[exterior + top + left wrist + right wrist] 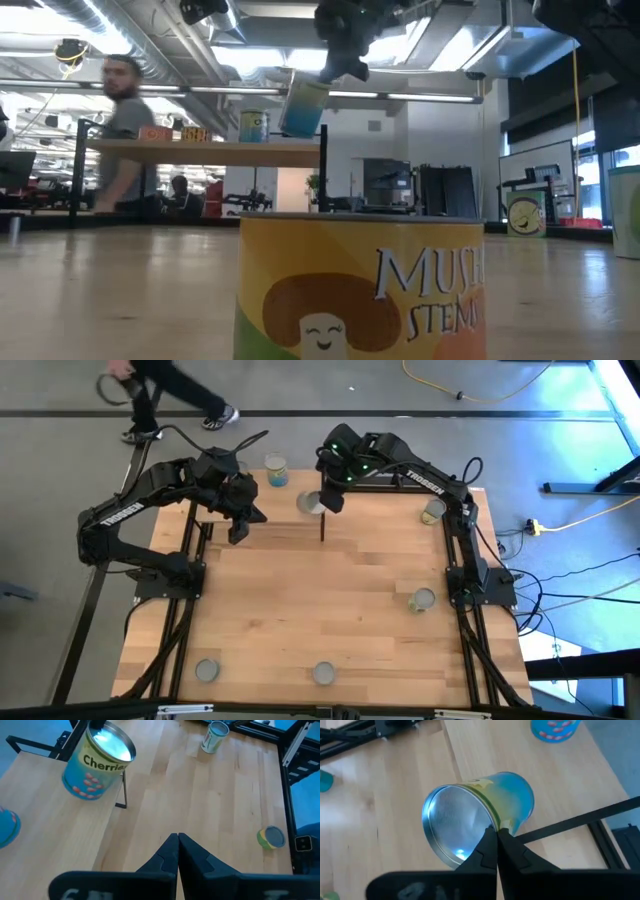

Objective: Pick and place cans onto a shelf
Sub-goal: Put the canned cherries on the shelf

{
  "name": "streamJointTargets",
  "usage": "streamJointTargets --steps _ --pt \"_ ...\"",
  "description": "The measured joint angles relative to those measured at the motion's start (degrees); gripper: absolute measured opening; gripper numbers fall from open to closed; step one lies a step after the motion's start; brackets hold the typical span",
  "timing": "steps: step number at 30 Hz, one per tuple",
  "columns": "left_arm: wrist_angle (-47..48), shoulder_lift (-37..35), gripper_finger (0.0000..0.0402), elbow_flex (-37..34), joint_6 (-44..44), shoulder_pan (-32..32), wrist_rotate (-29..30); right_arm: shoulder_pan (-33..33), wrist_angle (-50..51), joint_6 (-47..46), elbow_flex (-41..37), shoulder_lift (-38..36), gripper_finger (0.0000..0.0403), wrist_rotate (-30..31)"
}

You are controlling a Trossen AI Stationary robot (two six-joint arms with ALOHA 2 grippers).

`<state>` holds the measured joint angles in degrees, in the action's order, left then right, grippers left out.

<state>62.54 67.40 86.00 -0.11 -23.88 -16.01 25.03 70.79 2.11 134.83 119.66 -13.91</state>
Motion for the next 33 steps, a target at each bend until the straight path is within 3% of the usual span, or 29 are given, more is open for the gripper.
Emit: streamJointTargets --steps 27,33 --pt "0.0 0.0 0.0000 0.0 1.1 0.0 0.0 0.4 -1.7 1.6 0.1 1.4 0.0000 1.3" --pt "0.0 0.0 0.0000 0.0 1.0 0.0 0.0 0.3 -1.3 0.9 0.1 1.4 0.0000 -4.0"
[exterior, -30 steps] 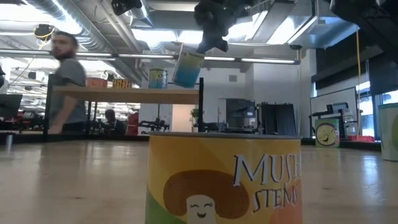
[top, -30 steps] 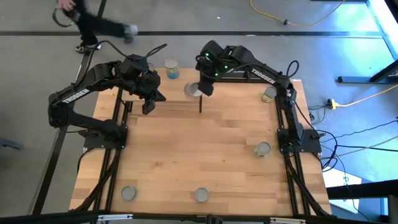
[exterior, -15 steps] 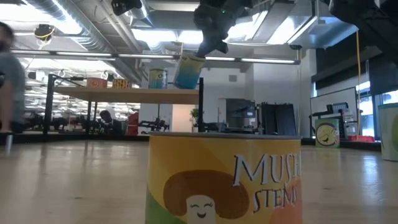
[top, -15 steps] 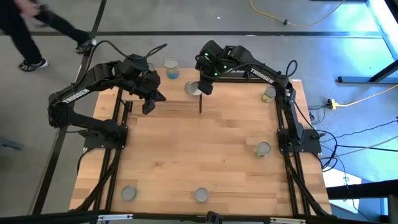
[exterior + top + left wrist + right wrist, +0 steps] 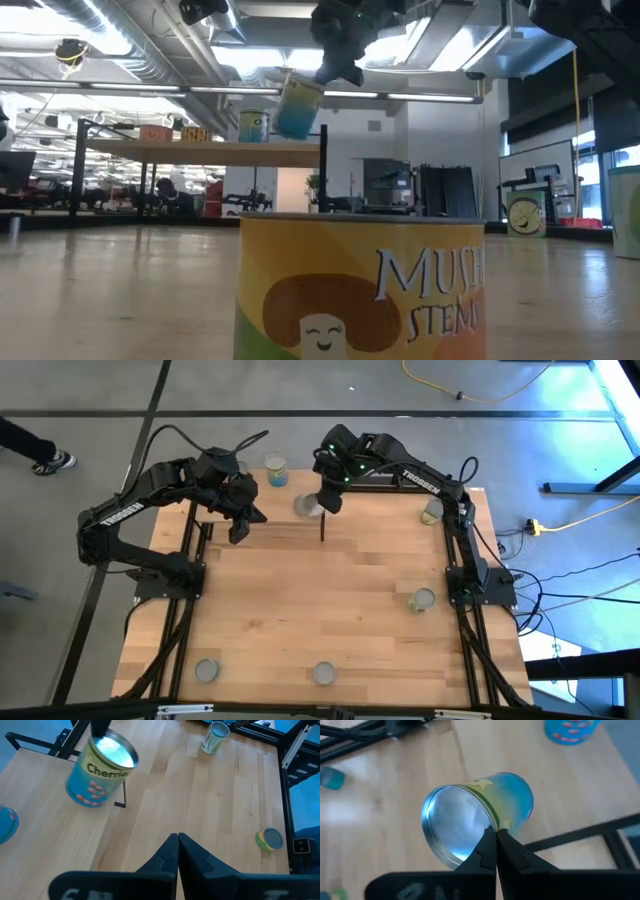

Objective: Pick and place cans onto a shelf
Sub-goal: Put the canned cherries on the shelf

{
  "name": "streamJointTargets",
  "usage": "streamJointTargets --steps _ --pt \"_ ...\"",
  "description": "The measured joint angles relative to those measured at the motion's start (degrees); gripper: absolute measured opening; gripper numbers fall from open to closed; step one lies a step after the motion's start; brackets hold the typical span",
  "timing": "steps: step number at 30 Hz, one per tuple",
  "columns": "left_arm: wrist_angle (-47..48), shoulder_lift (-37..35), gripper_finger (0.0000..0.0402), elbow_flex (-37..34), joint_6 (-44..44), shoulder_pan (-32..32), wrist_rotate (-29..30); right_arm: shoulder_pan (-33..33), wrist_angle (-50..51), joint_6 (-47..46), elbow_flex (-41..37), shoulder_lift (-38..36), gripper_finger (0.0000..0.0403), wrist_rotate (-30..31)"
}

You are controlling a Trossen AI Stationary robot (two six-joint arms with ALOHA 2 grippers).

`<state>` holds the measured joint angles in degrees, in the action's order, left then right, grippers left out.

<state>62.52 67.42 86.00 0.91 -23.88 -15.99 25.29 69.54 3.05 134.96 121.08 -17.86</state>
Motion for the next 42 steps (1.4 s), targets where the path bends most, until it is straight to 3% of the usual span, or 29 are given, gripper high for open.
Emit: streamJointTargets --steps 42 --pt "0.0 0.0 0.0000 0.0 0.2 0.0 0.0 -0.3 1.1 0.4 0.0 0.0 0.0017 3.3"
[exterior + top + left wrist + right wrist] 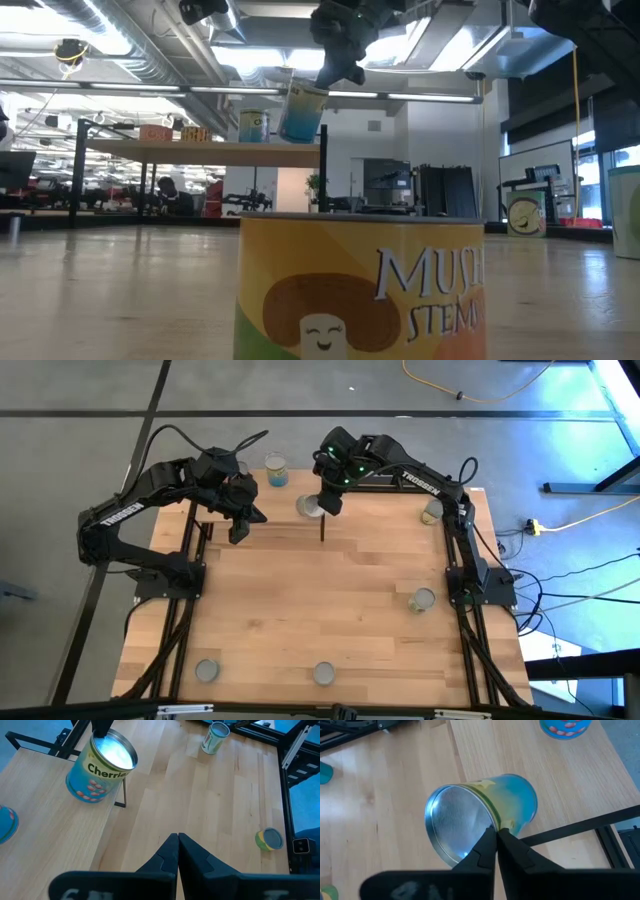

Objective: Pick and place cans onto a shelf
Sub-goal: Put the canned cherries on the shelf

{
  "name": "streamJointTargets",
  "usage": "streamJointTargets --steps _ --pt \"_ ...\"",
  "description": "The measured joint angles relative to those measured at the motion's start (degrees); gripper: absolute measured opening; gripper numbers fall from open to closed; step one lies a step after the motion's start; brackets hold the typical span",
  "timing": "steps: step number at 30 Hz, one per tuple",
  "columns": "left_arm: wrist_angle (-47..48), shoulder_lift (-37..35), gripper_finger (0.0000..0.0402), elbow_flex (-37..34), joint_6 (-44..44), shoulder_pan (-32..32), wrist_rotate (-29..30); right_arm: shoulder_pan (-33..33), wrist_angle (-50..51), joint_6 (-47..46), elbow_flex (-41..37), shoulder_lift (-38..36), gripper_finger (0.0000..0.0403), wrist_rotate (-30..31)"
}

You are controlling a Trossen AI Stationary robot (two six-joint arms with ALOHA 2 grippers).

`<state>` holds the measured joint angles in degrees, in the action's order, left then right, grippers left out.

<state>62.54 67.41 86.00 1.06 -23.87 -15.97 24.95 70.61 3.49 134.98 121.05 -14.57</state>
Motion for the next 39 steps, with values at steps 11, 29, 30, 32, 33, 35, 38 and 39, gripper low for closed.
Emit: streamJointTargets --steps 11,29,30,32,33,35,38,39 --pt "0.0 0.6 0.0000 0.1 -0.2 0.0 4.4 0.0 -0.1 -0.2 0.0 -0.1 0.0018 0.0" --pt "-0.5 1.7 0.0000 0.0 -1.0 0.0 5.9 0.0 -1.1 0.0 0.0 -0.1 0.0019 0.1" --pt "-0.7 1.7 0.0000 0.0 -1.6 0.1 5.8 0.0 -1.3 0.0 0.0 -0.1 0.0019 0.1" --pt "-1.4 1.7 0.0000 0.0 -2.7 0.1 5.8 0.0 -1.8 0.0 0.0 -0.1 0.0021 0.1" --pt "-2.2 2.0 0.0000 0.0 -3.1 0.0 5.9 0.0 -2.0 -0.1 0.0 -0.1 0.0023 0.1" --pt "-3.9 2.8 0.0000 0.1 -3.9 0.0 6.1 0.0 -2.6 -0.6 0.0 -0.1 0.0028 0.1" --pt "-4.2 4.5 0.0000 0.0 -8.0 0.1 8.7 0.0 -2.8 -1.4 0.1 -0.1 0.0034 0.0" --pt "-4.1 5.2 0.0000 0.0 -9.3 0.1 9.7 0.0 -2.9 -1.4 0.1 -0.1 0.0035 -0.1"
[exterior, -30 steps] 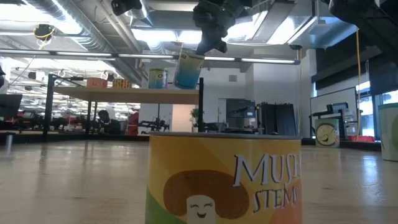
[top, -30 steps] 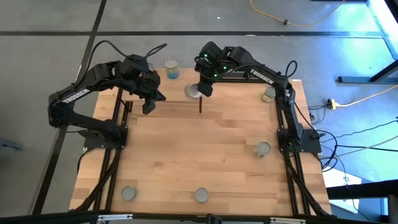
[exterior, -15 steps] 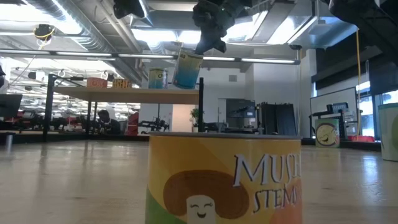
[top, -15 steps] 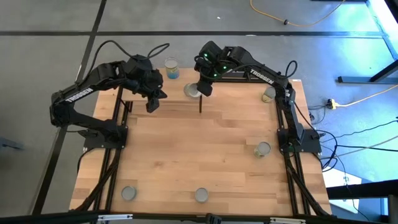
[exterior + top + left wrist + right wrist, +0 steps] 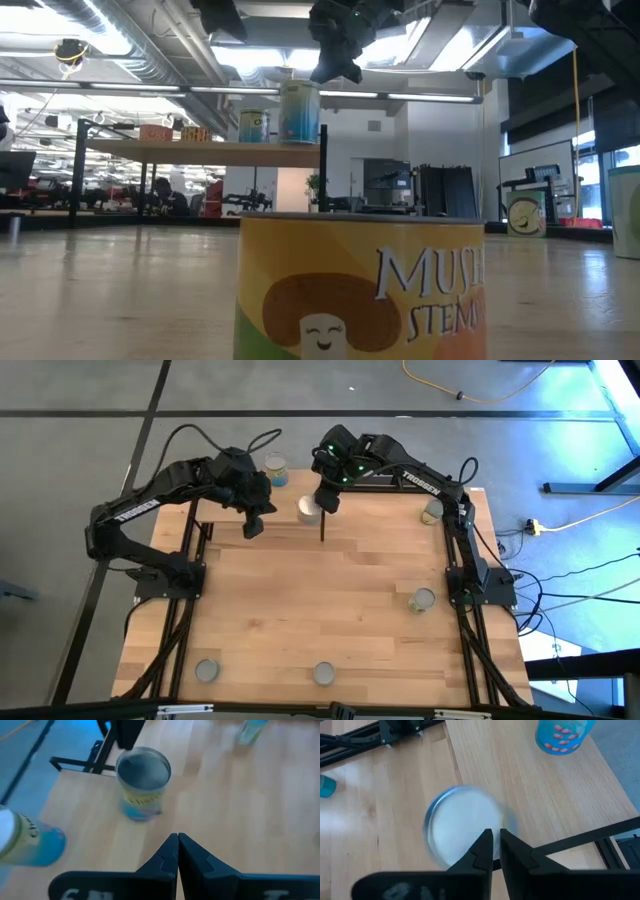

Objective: Pick and place cans onto a shelf
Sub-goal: Put the canned cherries on the shelf

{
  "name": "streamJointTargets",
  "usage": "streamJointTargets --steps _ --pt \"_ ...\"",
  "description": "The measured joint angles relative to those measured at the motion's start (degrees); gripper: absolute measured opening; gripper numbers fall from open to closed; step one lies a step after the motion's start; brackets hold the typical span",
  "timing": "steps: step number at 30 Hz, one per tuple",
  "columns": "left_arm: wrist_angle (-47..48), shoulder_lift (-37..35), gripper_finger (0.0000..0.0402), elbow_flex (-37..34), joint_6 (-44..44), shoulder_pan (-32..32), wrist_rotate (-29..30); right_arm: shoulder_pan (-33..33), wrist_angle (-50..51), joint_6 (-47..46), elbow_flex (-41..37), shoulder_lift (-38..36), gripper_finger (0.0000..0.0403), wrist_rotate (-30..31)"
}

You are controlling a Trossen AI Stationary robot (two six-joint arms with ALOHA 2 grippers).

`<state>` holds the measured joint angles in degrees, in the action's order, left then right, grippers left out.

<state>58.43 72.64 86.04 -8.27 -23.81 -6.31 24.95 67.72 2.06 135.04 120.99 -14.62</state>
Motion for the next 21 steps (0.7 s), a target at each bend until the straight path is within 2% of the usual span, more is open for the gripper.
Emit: streamJointTargets --steps 4,12,21 --pt "0.0 2.8 0.0000 0.0 -4.2 0.0 1.6 0.0 -0.9 0.0 0.0 0.0 0.0037 0.0" --pt "-0.3 4.6 0.0000 0.0 -6.6 -0.2 1.6 0.0 -4.4 1.5 0.0 0.0 0.0037 0.4" --pt "1.1 -1.4 0.0000 0.0 -4.5 -0.2 2.6 0.1 -2.9 4.1 0.0 -0.6 0.0037 1.0"
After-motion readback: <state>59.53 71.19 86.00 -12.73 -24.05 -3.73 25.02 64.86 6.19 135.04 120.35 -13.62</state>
